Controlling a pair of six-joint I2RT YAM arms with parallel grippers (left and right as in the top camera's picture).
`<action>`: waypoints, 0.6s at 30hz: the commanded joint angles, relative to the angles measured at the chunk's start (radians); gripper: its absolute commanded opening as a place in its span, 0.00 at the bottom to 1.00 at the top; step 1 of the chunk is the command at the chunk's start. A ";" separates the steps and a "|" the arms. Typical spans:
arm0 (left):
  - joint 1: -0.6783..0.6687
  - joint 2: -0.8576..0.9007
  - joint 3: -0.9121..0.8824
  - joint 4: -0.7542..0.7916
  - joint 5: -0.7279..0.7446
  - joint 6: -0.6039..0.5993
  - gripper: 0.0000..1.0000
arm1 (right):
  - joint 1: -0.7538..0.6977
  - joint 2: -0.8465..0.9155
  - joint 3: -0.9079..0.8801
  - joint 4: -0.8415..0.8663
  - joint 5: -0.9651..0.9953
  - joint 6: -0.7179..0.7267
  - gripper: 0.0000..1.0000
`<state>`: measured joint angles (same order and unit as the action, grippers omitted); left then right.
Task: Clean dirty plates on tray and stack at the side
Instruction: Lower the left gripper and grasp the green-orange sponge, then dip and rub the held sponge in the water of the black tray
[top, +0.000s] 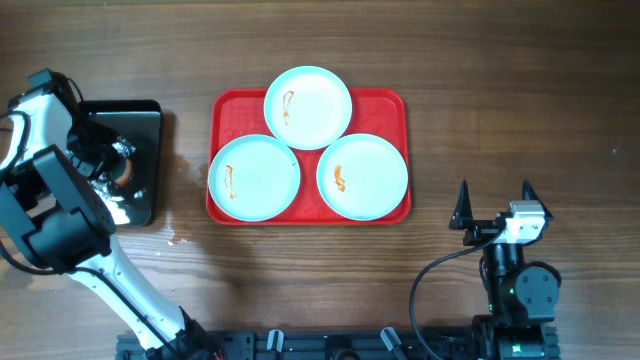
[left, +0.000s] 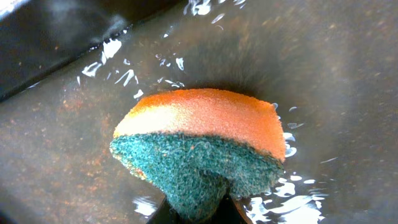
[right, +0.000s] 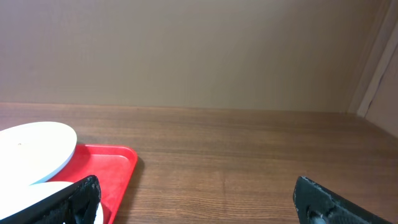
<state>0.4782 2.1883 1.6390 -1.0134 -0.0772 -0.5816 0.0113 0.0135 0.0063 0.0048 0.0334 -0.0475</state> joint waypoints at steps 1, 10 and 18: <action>0.002 -0.005 -0.005 -0.019 0.008 0.001 0.04 | -0.006 -0.010 -0.001 0.004 -0.012 -0.005 1.00; 0.002 -0.207 -0.005 -0.021 0.052 0.000 0.04 | -0.006 -0.010 -0.001 0.004 -0.012 -0.005 1.00; 0.002 -0.370 -0.005 -0.018 0.133 0.001 0.04 | -0.006 -0.010 -0.001 0.004 -0.012 -0.005 1.00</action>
<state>0.4782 1.8660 1.6279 -1.0336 0.0090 -0.5819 0.0113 0.0135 0.0063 0.0044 0.0338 -0.0475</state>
